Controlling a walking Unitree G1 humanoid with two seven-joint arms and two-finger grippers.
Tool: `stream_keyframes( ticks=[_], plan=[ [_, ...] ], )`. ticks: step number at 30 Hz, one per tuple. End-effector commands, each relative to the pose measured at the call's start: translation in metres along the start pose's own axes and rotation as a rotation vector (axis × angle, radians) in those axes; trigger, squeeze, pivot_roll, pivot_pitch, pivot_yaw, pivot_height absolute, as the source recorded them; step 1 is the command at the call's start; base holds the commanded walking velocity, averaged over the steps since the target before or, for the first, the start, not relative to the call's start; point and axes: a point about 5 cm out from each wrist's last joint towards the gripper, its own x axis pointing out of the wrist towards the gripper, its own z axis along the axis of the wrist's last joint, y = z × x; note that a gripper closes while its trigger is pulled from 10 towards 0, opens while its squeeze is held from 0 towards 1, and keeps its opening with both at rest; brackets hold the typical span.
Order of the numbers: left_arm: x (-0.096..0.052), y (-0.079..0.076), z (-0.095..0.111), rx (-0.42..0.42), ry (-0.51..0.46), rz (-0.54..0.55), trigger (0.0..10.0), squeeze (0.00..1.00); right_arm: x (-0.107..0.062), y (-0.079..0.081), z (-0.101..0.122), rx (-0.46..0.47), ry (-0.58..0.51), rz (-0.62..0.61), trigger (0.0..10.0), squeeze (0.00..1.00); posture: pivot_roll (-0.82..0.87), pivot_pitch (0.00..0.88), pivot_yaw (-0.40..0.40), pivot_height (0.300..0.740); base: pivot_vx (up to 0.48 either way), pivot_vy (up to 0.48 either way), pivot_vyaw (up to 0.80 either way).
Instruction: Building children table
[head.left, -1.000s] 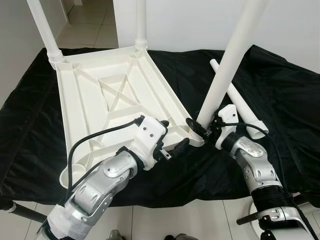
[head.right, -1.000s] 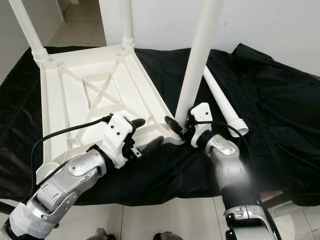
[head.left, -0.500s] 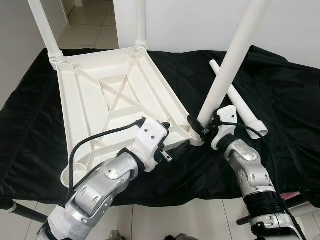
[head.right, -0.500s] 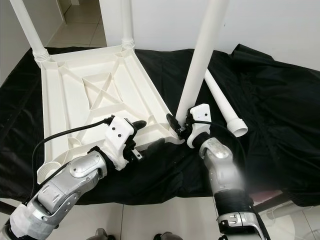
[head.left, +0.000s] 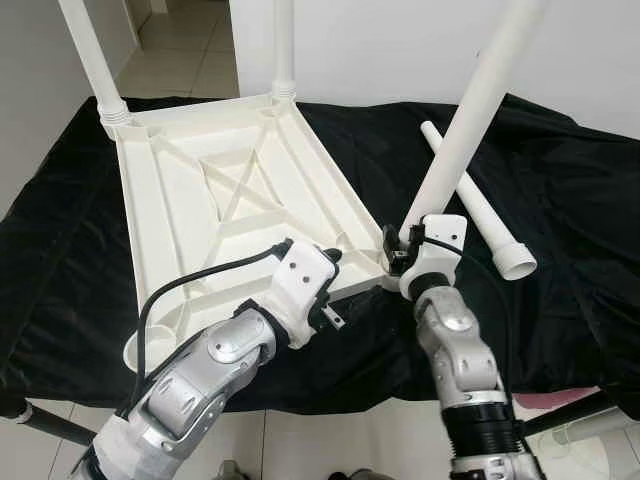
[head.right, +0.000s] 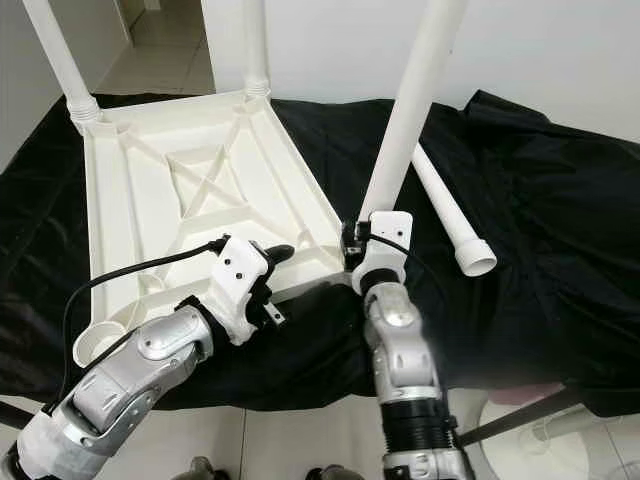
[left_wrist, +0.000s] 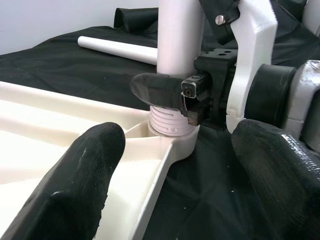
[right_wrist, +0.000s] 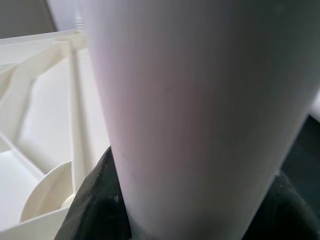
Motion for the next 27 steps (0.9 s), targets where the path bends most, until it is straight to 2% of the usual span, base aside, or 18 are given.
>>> stream_keyframes(
  ticks=[1,3,4,6,11,15,16,17,18,19,21,23,27],
  plan=[
    [-0.001,-0.008,-0.001,0.016,0.005,-0.144,10.0,0.0,-0.009,0.002,-0.016,0.018,0.091,-0.08,10.0,0.0,-0.03,0.083,-0.043,0.74,0.0,0.0,0.0],
    [-0.001,-0.008,0.0,0.016,0.005,-0.144,10.0,0.0,-0.011,0.005,-0.017,0.02,0.097,-0.087,10.0,0.0,-0.03,0.083,-0.043,0.74,0.0,0.0,0.0],
    [0.0,-0.007,0.0,0.018,0.004,-0.144,10.0,0.0,-0.012,0.01,-0.015,0.042,0.083,-0.043,10.0,0.0,-0.04,0.08,-0.037,0.74,0.0,0.0,0.0],
    [0.0,-0.007,0.0,0.018,0.004,-0.145,10.0,0.0,-0.012,0.012,-0.013,0.049,0.072,-0.03,10.0,0.0,-0.04,0.08,-0.037,0.74,0.0,0.0,0.0],
    [0.0,-0.008,-0.001,0.021,0.006,-0.157,10.0,0.0,-0.01,0.004,-0.01,0.003,0.062,-0.062,10.0,0.0,-0.05,0.076,-0.035,0.74,0.0,0.0,0.0],
    [0.001,-0.007,0.0,0.024,0.004,-0.157,10.0,0.0,-0.009,0.001,-0.006,0.006,0.047,-0.062,10.0,0.0,-0.05,0.072,-0.035,0.74,0.0,0.0,0.0],
    [0.001,-0.007,0.0,0.024,0.004,-0.157,10.0,0.0,-0.009,0.0,-0.005,0.022,0.045,-0.056,10.0,0.26,-0.05,0.073,-0.036,0.74,0.0,0.0,0.0],
    [0.001,-0.007,0.0,0.024,0.004,-0.157,10.0,0.0,-0.009,0.0,-0.005,0.022,0.045,-0.056,10.0,0.26,-0.05,0.073,-0.036,0.74,0.0,0.0,0.0],
    [0.001,-0.007,0.0,0.024,0.004,-0.156,10.0,0.0,-0.009,0.0,-0.004,0.021,0.041,-0.052,10.0,0.73,-0.05,0.073,-0.036,0.74,0.0,0.0,0.0],
    [0.001,-0.008,0.0,0.024,0.004,-0.156,10.0,0.0,-0.008,-0.001,-0.003,0.025,0.033,-0.041,10.0,1.0,-0.05,0.073,-0.036,0.74,0.0,0.0,0.0],
    [0.001,-0.008,0.0,0.024,0.004,-0.156,10.0,0.0,-0.008,-0.001,-0.003,0.025,0.033,-0.041,10.0,1.0,-0.05,0.073,-0.036,0.74,0.0,0.0,0.0],
    [0.0,-0.008,-0.001,0.026,0.005,-0.152,10.0,0.0,-0.005,-0.012,0.0,0.003,0.012,-0.004,10.0,1.0,-0.04,0.072,-0.038,0.74,0.0,0.0,0.0],
    [0.001,-0.007,-0.001,0.03,0.006,-0.149,10.0,0.0,-0.004,-0.017,0.001,-0.014,0.003,0.018,10.0,1.0,-0.04,0.071,-0.04,0.74,0.0,0.0,0.0]
  ],
)
